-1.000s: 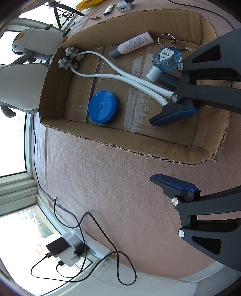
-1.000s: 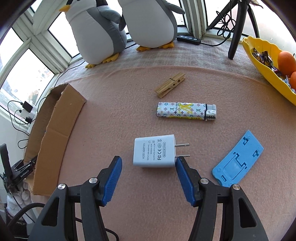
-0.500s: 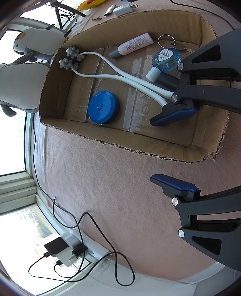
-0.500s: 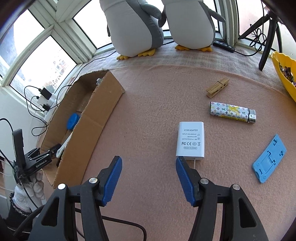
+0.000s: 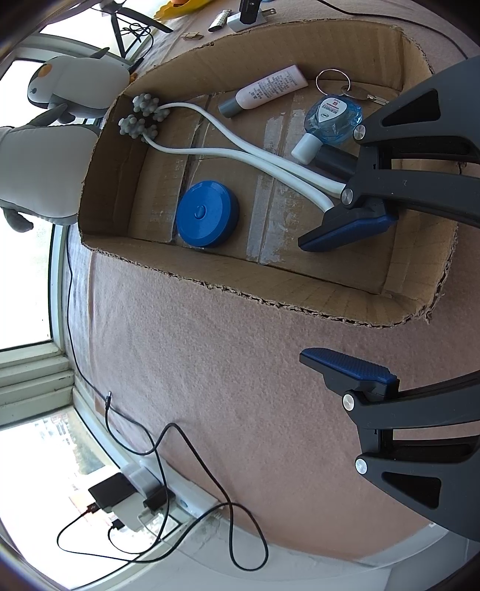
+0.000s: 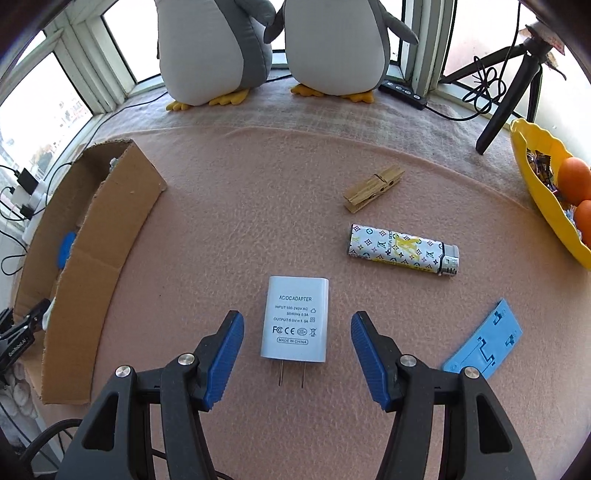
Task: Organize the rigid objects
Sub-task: 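Move the right gripper to the white AC adapter, then close the right gripper on the white AC adapter, then lift the adapter and carry it over the box with the right gripper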
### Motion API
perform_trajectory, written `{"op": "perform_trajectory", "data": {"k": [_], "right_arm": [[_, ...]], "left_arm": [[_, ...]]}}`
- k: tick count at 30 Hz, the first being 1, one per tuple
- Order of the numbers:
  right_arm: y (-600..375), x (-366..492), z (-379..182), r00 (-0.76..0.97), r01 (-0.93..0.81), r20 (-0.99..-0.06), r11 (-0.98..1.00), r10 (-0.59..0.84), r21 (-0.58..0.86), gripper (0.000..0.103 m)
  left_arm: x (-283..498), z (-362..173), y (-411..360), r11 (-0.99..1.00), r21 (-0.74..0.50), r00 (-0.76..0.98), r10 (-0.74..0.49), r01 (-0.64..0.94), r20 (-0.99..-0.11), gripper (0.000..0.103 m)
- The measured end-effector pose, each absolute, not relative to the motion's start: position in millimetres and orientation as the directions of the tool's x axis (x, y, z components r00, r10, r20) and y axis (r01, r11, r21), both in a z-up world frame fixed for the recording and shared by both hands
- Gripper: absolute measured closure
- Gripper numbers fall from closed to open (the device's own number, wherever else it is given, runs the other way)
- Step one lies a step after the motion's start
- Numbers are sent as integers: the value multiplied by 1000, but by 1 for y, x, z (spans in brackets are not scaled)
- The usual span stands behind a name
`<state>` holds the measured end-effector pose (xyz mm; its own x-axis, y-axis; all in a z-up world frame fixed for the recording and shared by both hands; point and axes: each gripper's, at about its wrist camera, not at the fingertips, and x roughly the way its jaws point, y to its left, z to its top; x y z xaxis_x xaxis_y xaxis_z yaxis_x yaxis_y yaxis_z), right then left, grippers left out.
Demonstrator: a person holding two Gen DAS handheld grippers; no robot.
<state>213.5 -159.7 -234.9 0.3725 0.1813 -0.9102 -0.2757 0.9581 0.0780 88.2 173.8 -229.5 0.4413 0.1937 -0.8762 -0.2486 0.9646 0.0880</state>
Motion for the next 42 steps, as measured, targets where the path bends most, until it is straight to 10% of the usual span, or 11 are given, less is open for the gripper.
{"op": "perform_trajectory", "data": {"k": [9, 42], "right_arm": [[-146, 220, -243, 332, -328, -937, 945, 107, -8, 71], [-28, 150, -143, 425, -588, -808, 803, 407, 96, 71]], "left_arm": [[88, -230, 174, 965, 87, 442, 193, -248, -876, 49], [89, -230, 173, 965, 82, 444, 190, -251, -876, 49]]}}
